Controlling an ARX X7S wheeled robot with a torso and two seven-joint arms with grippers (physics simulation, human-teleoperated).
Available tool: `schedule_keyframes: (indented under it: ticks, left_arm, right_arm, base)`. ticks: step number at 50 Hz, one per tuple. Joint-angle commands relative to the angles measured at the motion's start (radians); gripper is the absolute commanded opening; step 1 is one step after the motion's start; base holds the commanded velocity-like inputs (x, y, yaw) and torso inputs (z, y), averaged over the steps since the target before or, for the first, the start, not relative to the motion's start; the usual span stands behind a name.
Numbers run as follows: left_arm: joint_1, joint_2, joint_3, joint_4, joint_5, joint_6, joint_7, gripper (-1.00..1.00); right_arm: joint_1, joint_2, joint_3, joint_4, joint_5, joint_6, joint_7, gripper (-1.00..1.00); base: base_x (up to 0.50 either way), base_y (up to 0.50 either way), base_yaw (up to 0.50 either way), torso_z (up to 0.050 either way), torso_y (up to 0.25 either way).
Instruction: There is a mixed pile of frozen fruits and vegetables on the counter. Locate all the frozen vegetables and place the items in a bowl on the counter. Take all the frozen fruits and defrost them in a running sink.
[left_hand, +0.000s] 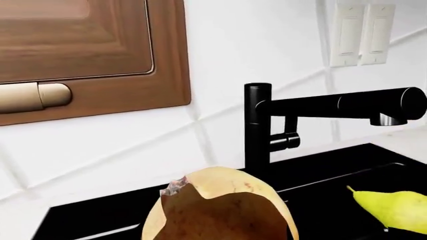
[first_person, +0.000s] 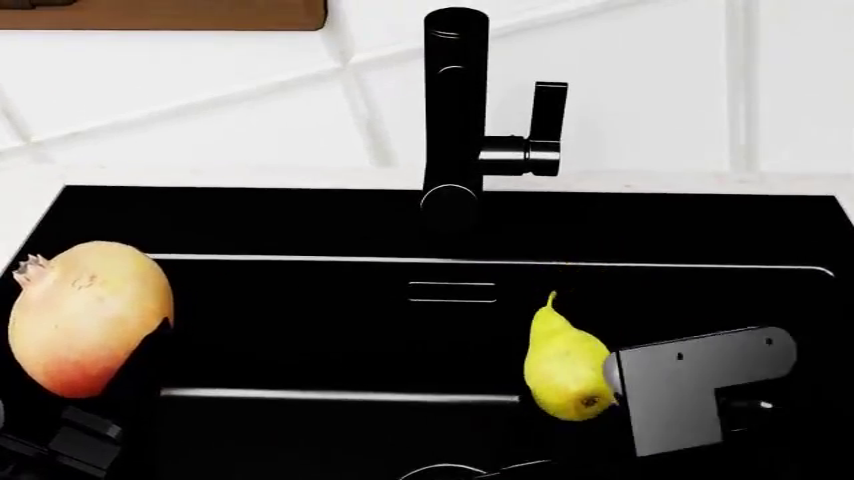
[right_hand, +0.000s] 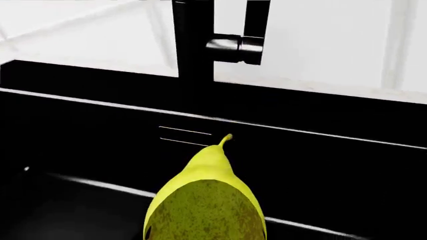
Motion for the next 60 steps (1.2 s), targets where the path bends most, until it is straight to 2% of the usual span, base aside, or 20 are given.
schedule_keyframes:
  ticks: [1, 18, 31, 32, 46, 56, 60]
  left_arm:
    - [0.007, -0.020, -0.029, 0.007, -0.034, 0.027, -0.017, -1.00]
    - [-0.006, -0.013, -0.017, -0.004, -0.028, 0.027, -0.016, -1.00]
    - [0.008, -0.026, -0.022, 0.007, -0.030, 0.035, -0.014, -1.00]
    - [0.005, -0.024, -0.018, 0.006, -0.028, 0.034, -0.014, -1.00]
    - [-0.003, -0.002, 0.016, -0.005, -0.003, 0.027, -0.006, -1.00]
    - [0.016, 0.028, 0.065, -0.030, 0.045, 0.031, 0.033, -1.00]
    - [-0.011, 0.064, 0.101, -0.055, 0.054, 0.018, 0.041, -1.00]
  right_arm:
    - [0.008, -0.065, -0.060, 0.171, -0.041, 0.015, -0.107, -1.00]
    - [0.015, -0.141, -0.108, 0.395, -0.089, -0.017, -0.218, -1.00]
    - [0.007, -0.147, -0.115, 0.412, -0.095, -0.021, -0.218, -1.00]
    - [0.006, -0.146, -0.114, 0.409, -0.094, -0.020, -0.216, 1.00]
    - [-0.026, -0.110, -0.055, 0.280, -0.079, -0.063, -0.130, 1.00]
    - [-0.035, -0.001, 0.051, -0.055, 0.003, -0.059, 0.046, 1.00]
    - [-0.045, 0.052, 0.122, -0.190, 0.071, -0.069, 0.140, 1.00]
  base:
    - [0.00, 0.00, 0.00, 0.000, 0.000]
    - [0.00, 0.00, 0.00, 0.001, 0.001]
    - [0.00, 0.00, 0.00, 0.000, 0.000]
    - [0.00, 0.00, 0.00, 0.000, 0.000]
    - [0.00, 0.00, 0.00, 0.000, 0.000]
    - [0.00, 0.00, 0.00, 0.000, 0.000]
    - [0.00, 0.00, 0.00, 0.000, 0.002]
